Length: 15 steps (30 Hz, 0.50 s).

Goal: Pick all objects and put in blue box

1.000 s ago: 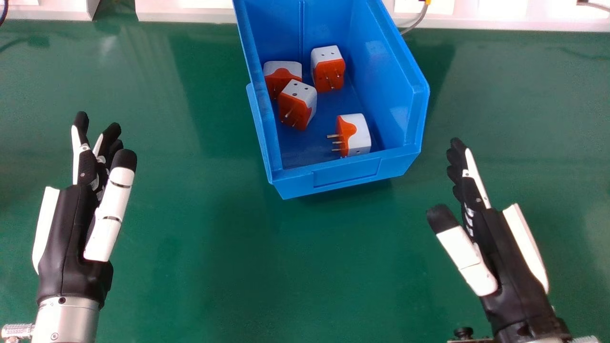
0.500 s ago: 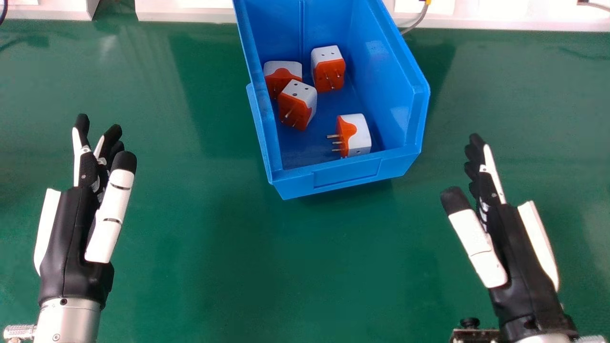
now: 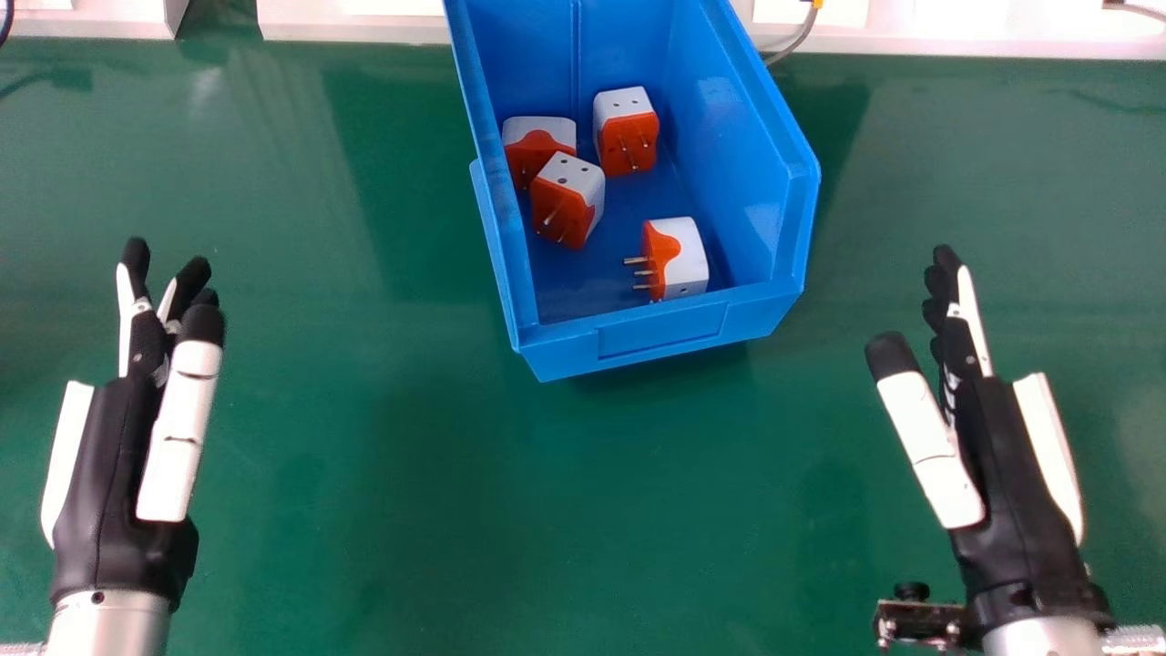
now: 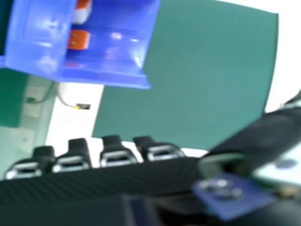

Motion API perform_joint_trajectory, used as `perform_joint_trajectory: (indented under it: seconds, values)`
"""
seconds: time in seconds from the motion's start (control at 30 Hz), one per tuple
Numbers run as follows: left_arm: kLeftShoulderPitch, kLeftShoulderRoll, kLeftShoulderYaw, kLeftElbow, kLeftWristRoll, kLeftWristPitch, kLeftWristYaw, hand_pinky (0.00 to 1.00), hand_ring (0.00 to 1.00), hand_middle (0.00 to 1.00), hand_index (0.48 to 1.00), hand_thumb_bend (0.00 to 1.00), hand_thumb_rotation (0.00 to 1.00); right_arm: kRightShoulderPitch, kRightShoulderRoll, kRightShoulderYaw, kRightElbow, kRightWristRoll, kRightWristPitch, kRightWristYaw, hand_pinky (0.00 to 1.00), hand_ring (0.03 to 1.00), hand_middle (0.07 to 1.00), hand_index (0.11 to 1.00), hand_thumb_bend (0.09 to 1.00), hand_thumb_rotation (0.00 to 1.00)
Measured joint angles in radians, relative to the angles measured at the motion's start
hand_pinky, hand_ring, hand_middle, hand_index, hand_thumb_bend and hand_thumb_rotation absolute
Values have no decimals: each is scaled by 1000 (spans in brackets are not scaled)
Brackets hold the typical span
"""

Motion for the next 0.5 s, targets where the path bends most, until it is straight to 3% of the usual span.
perform_joint_trajectory:
  seconds: [0.1,0.23,0.3,0.4,0.5]
  values:
    - [17,4,9,0,-17,0,-8,976,974,968,959,531,889,-25,13,-16,13,40,0,6,1000,1000,1000,1000,611,1000]
    - [28,4,21,-6,-19,0,-6,972,977,978,971,545,904,-52,16,-31,31,79,0,24,1000,1000,1000,1000,598,1000]
    - [32,4,23,-25,-19,1,-4,977,983,988,979,554,906,-64,16,-35,37,96,1,31,1000,1000,1000,1000,585,1000]
    - [38,12,30,-51,-36,1,-18,973,981,979,962,543,892,-78,18,-45,38,110,2,40,1000,1000,1000,1000,555,1000]
    - [53,26,45,-54,-47,2,-37,985,980,972,953,554,895,-83,20,-56,39,116,3,44,1000,1000,1000,1000,565,1000]
